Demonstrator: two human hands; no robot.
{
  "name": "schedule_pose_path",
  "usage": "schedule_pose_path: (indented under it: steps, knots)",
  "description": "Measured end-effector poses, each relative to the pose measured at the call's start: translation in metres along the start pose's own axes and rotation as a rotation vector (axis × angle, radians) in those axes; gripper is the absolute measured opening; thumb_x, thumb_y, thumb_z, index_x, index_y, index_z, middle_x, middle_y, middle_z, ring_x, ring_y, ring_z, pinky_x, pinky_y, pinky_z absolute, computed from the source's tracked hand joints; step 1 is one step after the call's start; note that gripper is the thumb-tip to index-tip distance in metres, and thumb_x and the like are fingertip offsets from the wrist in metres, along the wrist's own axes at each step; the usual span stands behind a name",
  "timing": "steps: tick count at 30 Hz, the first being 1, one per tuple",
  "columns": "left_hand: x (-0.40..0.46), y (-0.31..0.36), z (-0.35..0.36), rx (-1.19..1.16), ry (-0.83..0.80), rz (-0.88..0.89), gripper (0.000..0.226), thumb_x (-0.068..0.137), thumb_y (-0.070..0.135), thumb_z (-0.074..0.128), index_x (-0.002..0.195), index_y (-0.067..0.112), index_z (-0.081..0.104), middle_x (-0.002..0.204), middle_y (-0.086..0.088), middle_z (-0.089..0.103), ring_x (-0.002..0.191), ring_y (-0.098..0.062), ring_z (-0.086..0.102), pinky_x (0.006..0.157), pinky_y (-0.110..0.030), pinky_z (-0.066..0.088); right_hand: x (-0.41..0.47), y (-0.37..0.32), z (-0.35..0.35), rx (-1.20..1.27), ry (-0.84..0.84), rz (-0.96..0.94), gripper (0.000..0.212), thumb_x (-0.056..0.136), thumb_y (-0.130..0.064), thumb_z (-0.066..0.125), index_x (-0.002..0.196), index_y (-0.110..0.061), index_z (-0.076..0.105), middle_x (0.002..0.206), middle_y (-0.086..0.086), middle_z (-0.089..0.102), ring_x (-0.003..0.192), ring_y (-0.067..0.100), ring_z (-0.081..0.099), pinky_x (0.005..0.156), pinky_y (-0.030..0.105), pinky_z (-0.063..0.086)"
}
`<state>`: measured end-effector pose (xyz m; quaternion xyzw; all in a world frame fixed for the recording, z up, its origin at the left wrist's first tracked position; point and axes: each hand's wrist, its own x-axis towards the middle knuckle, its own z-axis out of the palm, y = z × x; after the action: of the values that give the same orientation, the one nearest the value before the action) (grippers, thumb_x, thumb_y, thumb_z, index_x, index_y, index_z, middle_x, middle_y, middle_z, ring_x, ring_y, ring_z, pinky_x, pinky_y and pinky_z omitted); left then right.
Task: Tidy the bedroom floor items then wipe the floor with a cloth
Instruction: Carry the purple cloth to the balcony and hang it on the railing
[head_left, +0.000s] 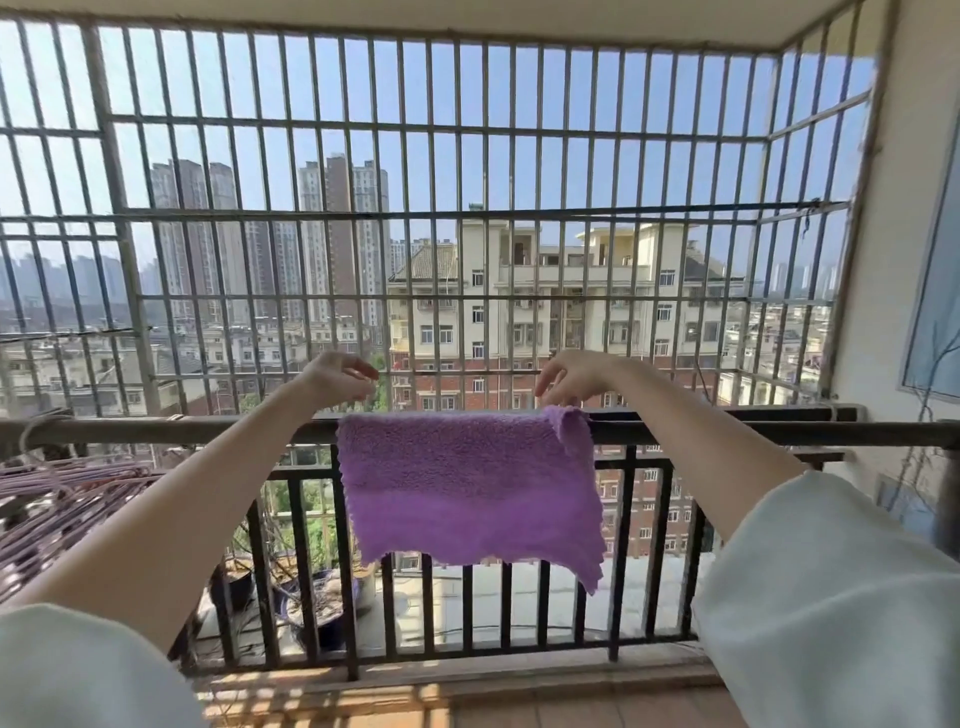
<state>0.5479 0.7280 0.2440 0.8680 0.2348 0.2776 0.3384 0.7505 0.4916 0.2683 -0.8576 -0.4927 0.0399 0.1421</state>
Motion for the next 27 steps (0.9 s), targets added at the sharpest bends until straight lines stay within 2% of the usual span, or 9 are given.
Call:
schedule_pose_path:
  steps: [2, 7, 10, 12, 15, 18, 20, 23, 27]
  knots:
    - [-0.01, 0.0, -0.002, -0.051, 0.077, 0.122, 0.013, 0.085, -0.001, 0.059, 0.091, 0.01, 0.06, 0.087, -0.008, 0.062, 0.077, -0.018, 0.059, 0.06, -0.007, 0.05, -0.012, -0.002, -0.002, 0.034, 0.085, -0.048, 0.019, 0.086, -0.014, 0.062, 0.105, -0.014, 0.065, 0.099, 0.0, 0.062, 0.076, 0.006, 0.06, 0.067, 0.018, 0.047]
    - [-0.049, -0.006, -0.009, 0.144, 0.089, 0.349, 0.018, 0.086, 0.001, 0.058, 0.089, 0.018, 0.058, 0.087, 0.0, 0.063, 0.08, -0.014, 0.061, 0.078, -0.022, 0.053, -0.047, -0.016, 0.005, -0.062, 0.363, -0.141, 0.014, 0.089, -0.013, 0.06, 0.101, -0.009, 0.066, 0.093, 0.0, 0.06, 0.081, 0.01, 0.055, 0.063, 0.011, 0.04]
    - [-0.08, -0.002, -0.009, 0.063, 0.139, 0.379, 0.015, 0.087, 0.003, 0.057, 0.095, 0.015, 0.06, 0.086, 0.005, 0.063, 0.079, -0.008, 0.059, 0.074, -0.008, 0.049, -0.074, -0.022, 0.016, -0.096, 0.53, -0.144, 0.014, 0.089, -0.015, 0.061, 0.1, -0.008, 0.065, 0.094, 0.003, 0.064, 0.077, 0.011, 0.055, 0.073, 0.019, 0.046]
    - [-0.099, -0.003, -0.007, 0.038, 0.17, 0.372, 0.013, 0.087, 0.004, 0.058, 0.091, 0.017, 0.06, 0.084, 0.005, 0.062, 0.078, -0.008, 0.059, 0.071, -0.005, 0.048, -0.092, -0.022, 0.026, -0.074, 0.603, -0.122, 0.015, 0.088, -0.019, 0.063, 0.098, -0.008, 0.064, 0.092, 0.006, 0.065, 0.076, 0.013, 0.055, 0.077, 0.027, 0.051]
    - [-0.116, -0.023, 0.004, 0.089, 0.218, 0.28, 0.01, 0.085, 0.006, 0.061, 0.094, 0.01, 0.061, 0.088, -0.005, 0.064, 0.075, -0.015, 0.06, 0.067, -0.014, 0.05, -0.115, -0.022, 0.048, -0.118, 0.691, -0.102, 0.023, 0.083, -0.031, 0.069, 0.093, -0.012, 0.06, 0.085, 0.002, 0.06, 0.073, 0.013, 0.054, 0.074, 0.032, 0.053]
    - [-0.127, -0.045, 0.028, 0.038, 0.281, 0.097, 0.029, 0.084, 0.015, 0.065, 0.108, 0.002, 0.057, 0.102, -0.01, 0.064, 0.091, -0.024, 0.061, 0.082, -0.034, 0.051, -0.123, -0.024, 0.078, -0.194, 0.738, -0.092, 0.037, 0.077, -0.044, 0.071, 0.087, -0.017, 0.048, 0.085, -0.003, 0.051, 0.071, 0.013, 0.052, 0.068, 0.027, 0.046]
    - [-0.127, -0.054, 0.041, -0.016, 0.321, 0.022, 0.041, 0.083, 0.021, 0.067, 0.116, -0.001, 0.054, 0.112, -0.014, 0.062, 0.101, -0.028, 0.059, 0.092, -0.044, 0.048, -0.119, -0.024, 0.096, -0.27, 0.754, -0.063, 0.049, 0.072, -0.049, 0.074, 0.092, -0.013, 0.047, 0.087, 0.001, 0.053, 0.073, 0.018, 0.054, 0.066, 0.029, 0.046]
    - [-0.118, -0.051, 0.048, -0.101, 0.368, -0.027, 0.046, 0.084, 0.025, 0.067, 0.121, 0.0, 0.054, 0.118, -0.016, 0.061, 0.108, -0.029, 0.058, 0.093, -0.042, 0.045, -0.108, -0.019, 0.108, -0.281, 0.765, -0.016, 0.05, 0.071, -0.032, 0.079, 0.1, -0.004, 0.05, 0.093, 0.012, 0.057, 0.08, 0.028, 0.059, 0.067, 0.039, 0.052]
    - [-0.109, -0.043, 0.056, -0.238, 0.345, -0.047, 0.046, 0.083, 0.02, 0.068, 0.121, 0.0, 0.054, 0.113, -0.014, 0.062, 0.1, -0.026, 0.059, 0.089, -0.038, 0.047, -0.105, -0.017, 0.108, -0.198, 0.854, -0.059, 0.019, 0.083, -0.008, 0.063, 0.098, -0.004, 0.051, 0.09, 0.012, 0.059, 0.076, 0.028, 0.061, 0.061, 0.035, 0.049]
